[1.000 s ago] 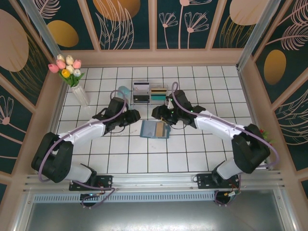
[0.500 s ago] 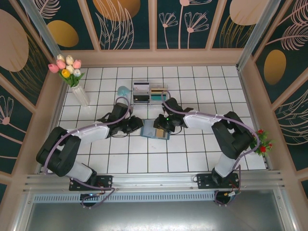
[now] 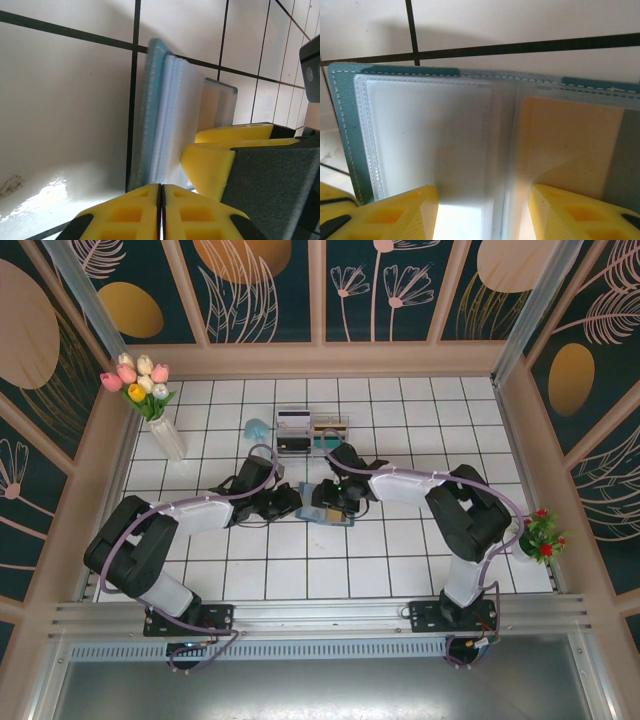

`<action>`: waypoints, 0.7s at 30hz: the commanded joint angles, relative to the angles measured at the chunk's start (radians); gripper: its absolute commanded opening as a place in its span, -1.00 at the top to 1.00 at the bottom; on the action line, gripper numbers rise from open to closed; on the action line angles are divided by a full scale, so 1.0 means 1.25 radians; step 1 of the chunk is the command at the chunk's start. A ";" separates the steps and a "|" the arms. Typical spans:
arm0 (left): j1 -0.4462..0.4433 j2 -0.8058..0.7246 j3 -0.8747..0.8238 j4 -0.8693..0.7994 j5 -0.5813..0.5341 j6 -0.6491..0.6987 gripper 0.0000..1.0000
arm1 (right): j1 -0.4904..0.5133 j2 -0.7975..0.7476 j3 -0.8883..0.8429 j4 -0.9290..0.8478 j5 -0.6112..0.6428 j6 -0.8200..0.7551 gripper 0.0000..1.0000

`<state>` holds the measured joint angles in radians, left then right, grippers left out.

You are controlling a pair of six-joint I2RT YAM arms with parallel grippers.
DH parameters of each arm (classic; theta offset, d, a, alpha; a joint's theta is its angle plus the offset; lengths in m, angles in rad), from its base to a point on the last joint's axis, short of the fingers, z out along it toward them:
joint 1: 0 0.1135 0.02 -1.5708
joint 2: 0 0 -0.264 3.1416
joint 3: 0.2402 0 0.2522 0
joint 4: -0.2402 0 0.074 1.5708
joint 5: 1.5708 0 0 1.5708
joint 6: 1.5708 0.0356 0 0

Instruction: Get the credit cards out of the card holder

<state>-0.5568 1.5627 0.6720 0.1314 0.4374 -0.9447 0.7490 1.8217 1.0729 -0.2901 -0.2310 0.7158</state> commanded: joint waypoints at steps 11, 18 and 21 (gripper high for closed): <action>-0.004 -0.019 -0.019 0.018 -0.018 -0.007 0.79 | 0.033 0.101 0.022 -0.151 0.180 -0.016 0.13; -0.003 0.011 -0.014 0.070 0.042 -0.017 0.72 | 0.032 0.086 0.005 -0.137 0.164 -0.013 0.30; -0.004 0.022 -0.001 0.073 0.047 -0.019 0.70 | 0.032 0.080 0.000 -0.134 0.159 -0.013 0.36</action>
<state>-0.5568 1.5684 0.6556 0.1848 0.4644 -0.9562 0.7929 1.8637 1.1316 -0.3927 -0.0818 0.7113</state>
